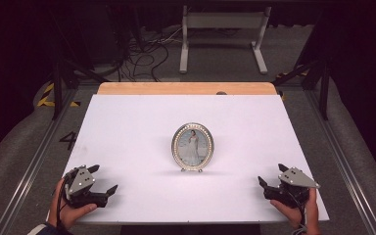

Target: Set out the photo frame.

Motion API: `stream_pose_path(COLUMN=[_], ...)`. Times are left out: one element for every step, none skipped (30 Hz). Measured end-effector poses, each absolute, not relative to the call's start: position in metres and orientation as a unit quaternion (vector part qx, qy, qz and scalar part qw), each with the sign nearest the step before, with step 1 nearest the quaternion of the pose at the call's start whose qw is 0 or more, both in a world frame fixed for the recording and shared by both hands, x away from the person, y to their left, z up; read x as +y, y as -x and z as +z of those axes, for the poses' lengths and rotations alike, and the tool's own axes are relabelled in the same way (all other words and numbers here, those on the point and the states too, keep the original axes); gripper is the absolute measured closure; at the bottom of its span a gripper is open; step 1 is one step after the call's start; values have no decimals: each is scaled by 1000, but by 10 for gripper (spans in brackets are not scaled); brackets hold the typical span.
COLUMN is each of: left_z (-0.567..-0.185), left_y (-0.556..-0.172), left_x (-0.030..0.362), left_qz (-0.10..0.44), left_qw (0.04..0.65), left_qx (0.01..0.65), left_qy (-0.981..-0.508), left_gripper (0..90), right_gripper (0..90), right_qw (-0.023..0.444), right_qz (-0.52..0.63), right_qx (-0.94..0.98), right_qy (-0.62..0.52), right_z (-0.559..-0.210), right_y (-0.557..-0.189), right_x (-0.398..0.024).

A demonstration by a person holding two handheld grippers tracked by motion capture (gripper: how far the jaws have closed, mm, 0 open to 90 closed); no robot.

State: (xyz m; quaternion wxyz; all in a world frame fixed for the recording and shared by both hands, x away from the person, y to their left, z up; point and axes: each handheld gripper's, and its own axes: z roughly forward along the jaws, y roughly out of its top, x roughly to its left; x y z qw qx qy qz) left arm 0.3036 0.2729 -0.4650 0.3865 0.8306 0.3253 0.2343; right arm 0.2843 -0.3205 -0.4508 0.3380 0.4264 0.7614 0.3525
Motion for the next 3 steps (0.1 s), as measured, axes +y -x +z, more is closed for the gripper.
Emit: stream_pose_path(left_z=[-465, -465, -466], left_y=[-304, -304, -305], left_x=[273, 273, 273], left_qz=[234, 233, 232], left_qw=[386, 387, 388], left_qx=[326, 327, 328], left_qy=[-831, -830, -830], left_gripper=[81, 81, 81], right_gripper=[190, 190, 190], right_qw=[337, 338, 338], right_qz=[353, 353, 353], right_qx=[761, 761, 761], right_qy=[-427, -427, -427], right_z=[-451, -451, -451], right_y=[-284, -284, -285], right_x=[-321, -321, -321])
